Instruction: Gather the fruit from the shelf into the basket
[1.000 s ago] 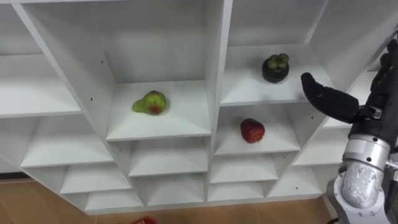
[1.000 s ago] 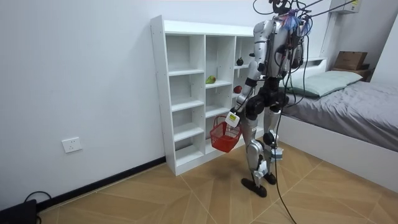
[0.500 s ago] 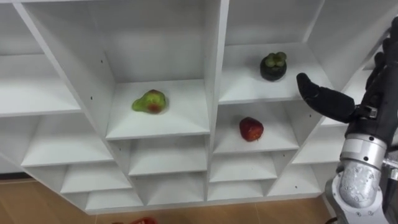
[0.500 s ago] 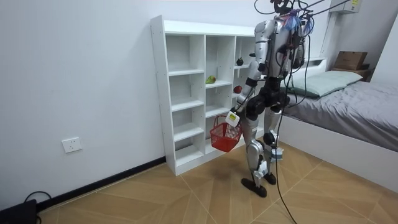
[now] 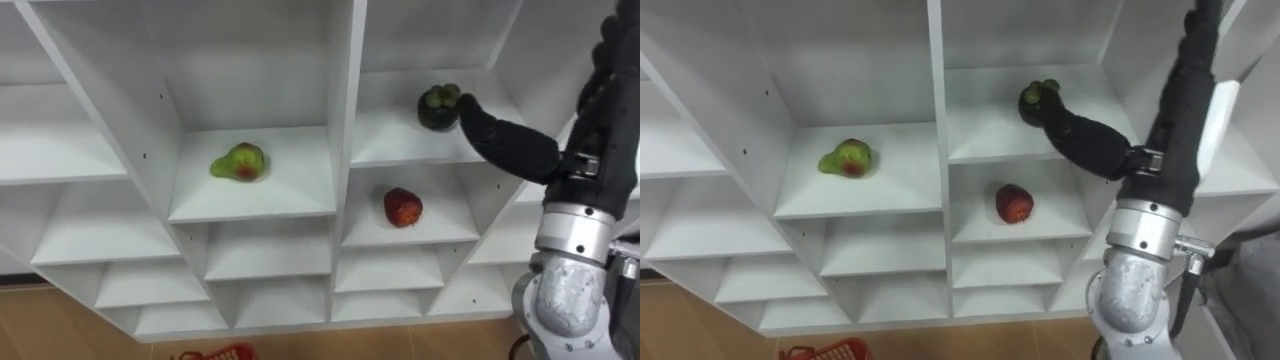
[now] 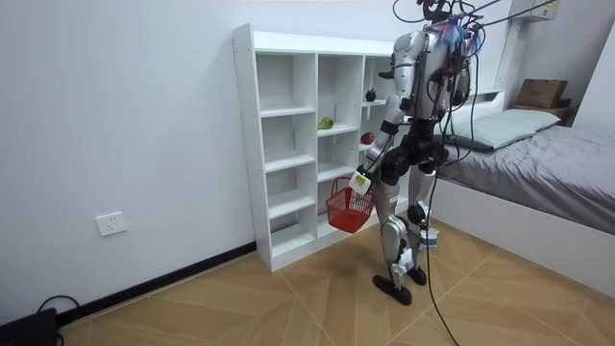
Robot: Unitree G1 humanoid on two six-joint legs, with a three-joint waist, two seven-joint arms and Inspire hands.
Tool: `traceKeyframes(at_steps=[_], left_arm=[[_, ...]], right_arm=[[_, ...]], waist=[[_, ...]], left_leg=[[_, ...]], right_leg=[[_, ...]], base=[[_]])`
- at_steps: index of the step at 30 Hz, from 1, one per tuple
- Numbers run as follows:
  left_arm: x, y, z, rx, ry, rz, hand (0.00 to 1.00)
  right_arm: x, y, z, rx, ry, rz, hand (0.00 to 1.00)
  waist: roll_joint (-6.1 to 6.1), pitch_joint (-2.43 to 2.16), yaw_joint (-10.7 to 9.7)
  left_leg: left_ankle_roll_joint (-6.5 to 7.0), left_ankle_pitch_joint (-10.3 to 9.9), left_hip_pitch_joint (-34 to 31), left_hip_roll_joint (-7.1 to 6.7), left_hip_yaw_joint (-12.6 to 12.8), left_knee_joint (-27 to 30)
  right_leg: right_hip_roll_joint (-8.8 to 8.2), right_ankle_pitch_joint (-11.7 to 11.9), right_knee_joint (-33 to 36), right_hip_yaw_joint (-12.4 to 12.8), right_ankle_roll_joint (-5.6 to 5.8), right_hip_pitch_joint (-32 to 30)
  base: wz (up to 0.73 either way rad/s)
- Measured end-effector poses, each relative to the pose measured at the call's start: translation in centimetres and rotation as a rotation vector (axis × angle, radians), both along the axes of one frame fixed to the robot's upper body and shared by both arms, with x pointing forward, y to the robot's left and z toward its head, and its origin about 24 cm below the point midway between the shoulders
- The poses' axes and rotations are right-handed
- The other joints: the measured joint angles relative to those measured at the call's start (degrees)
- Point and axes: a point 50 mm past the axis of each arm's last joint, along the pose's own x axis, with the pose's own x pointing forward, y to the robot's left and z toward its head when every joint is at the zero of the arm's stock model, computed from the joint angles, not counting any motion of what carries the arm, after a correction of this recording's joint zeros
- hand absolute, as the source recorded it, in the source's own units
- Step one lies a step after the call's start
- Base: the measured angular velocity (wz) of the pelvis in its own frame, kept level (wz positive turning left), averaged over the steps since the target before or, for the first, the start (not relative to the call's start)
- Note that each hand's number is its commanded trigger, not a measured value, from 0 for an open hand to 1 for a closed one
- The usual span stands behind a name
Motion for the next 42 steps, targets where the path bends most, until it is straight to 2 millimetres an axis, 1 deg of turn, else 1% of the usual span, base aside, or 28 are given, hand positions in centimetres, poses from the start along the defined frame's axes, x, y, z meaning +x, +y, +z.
traceKeyframes(at_steps=[2, 7, 11, 25, 31, 33, 34, 36, 38, 40, 41, 42], left_arm=[[0.0, 0.0, 0.0, 0.001, -0.001, -0.001, 1.00], [0.0, 0.2, 0.0, 0.005, 0.000, -0.001, 1.00], [0.0, 0.1, 0.0, 0.005, 0.000, -0.008, 1.00], [0.1, 0.1, 0.0, 0.007, 0.002, -0.018, 1.00], [0.4, 0.0, 0.0, 0.003, 0.000, -0.029, 1.00], [0.6, -0.1, 0.0, 0.002, 0.003, -0.034, 1.00], [0.6, -0.1, 0.0, 0.006, 0.005, -0.039, 1.00], [0.7, -0.2, 0.0, 0.013, 0.008, -0.044, 1.00], [0.8, -0.2, 0.0, 0.015, 0.005, -0.052, 1.00], [0.9, -0.2, 0.0, 0.015, 0.003, -0.052, 1.00], [0.9, -0.1, 0.0, 0.015, -0.001, -0.044, 1.00], [0.9, 0.0, 0.0, 0.017, -0.001, -0.042, 1.00]], right_arm=[[0.0, 0.2, -0.1, -0.003, 0.002, 0.008, 0.00], [0.0, 0.3, -0.1, 0.000, 0.003, 0.011, 0.00], [0.0, 0.6, -0.1, 0.000, 0.005, 0.024, 0.00], [-0.1, 0.8, -0.1, -0.001, 0.003, 0.035, 0.00], [0.0, 0.8, -0.4, -0.006, 0.019, 0.063, 0.00], [0.0, 0.9, -0.7, 0.003, 0.031, 0.083, 0.00], [0.1, 1.0, -1.2, 0.002, 0.050, 0.090, 0.00], [0.2, 1.0, -1.6, 0.002, 0.068, 0.095, 0.00], [0.6, 0.9, -2.8, -0.011, 0.144, 0.130, 0.00], [0.9, 0.7, -3.8, -0.009, 0.214, 0.151, 0.00], [1.0, 0.7, -4.1, -0.009, 0.238, 0.163, 0.00], [1.1, 0.7, -4.2, -0.009, 0.243, 0.168, 0.00]], waist=[[0.01, 0.03, 0.56], [0.22, 0.16, 0.55], [0.30, 0.12, 0.55], [0.32, 0.05, 0.33], [0.38, 0.05, 0.34], [0.50, 0.14, 0.32], [0.59, 0.22, 0.33], [0.56, 0.25, 0.26], [0.35, 0.33, 0.37], [0.08, 0.21, 0.94], [-0.16, 0.07, 1.07], [-0.14, 0.07, 1.10]], left_leg=[[0.00, 0.00, 0.08, 0.00, -0.35, 0.00], [0.00, 0.00, -0.01, 0.00, -0.92, -0.02], [-0.03, 0.00, -0.09, 0.08, -1.09, -0.14], [-0.03, 0.00, -0.48, 0.03, -1.09, -0.02], [-0.03, 0.00, -0.44, 0.03, -1.09, 0.26], [-0.03, 0.00, -0.27, 0.05, -1.04, 0.28], [-0.03, 0.00, -0.01, 0.05, -1.05, 0.28], [-0.03, 0.00, 0.15, 0.07, -1.07, 0.29], [-0.03, 0.00, -0.20, 0.09, -1.31, 0.27], [-0.02, 0.02, -0.78, 0.04, -1.63, 0.30], [-0.01, 0.03, -1.00, 0.01, -1.72, 0.32], [-0.01, 0.03, -1.07, 0.00, -1.82, 0.32]], right_leg=[[-0.12, 0.02, -0.03, -0.36, 0.04, 0.30], [-0.15, 0.02, -0.29, -0.79, 0.08, 0.63], [-0.10, 0.10, -0.75, -1.14, -0.03, 0.75], [-0.14, 0.39, -0.88, -1.11, 0.09, 0.61], [-0.20, 0.39, -0.95, -1.16, 0.09, 0.72], [-0.20, 0.41, -0.95, -1.14, 0.05, 0.85], [-0.20, 0.41, -0.95, -1.15, 0.05, 1.13], [-0.24, 0.41, -0.98, -1.26, 0.05, 1.35], [-0.33, 0.42, -1.06, -1.81, 0.05, 1.23], [-0.37, 0.71, -0.96, -2.03, 0.12, 0.75], [-0.42, 0.81, -0.92, -2.30, 0.16, 0.68], [-0.47, 0.85, -0.95, -2.61, 0.17, 0.74]], base=[[0.07], [0.05], [0.01], [0.00], [0.00], [0.00], [0.00], [0.00], [0.09], [0.12], [0.10], [0.12]])
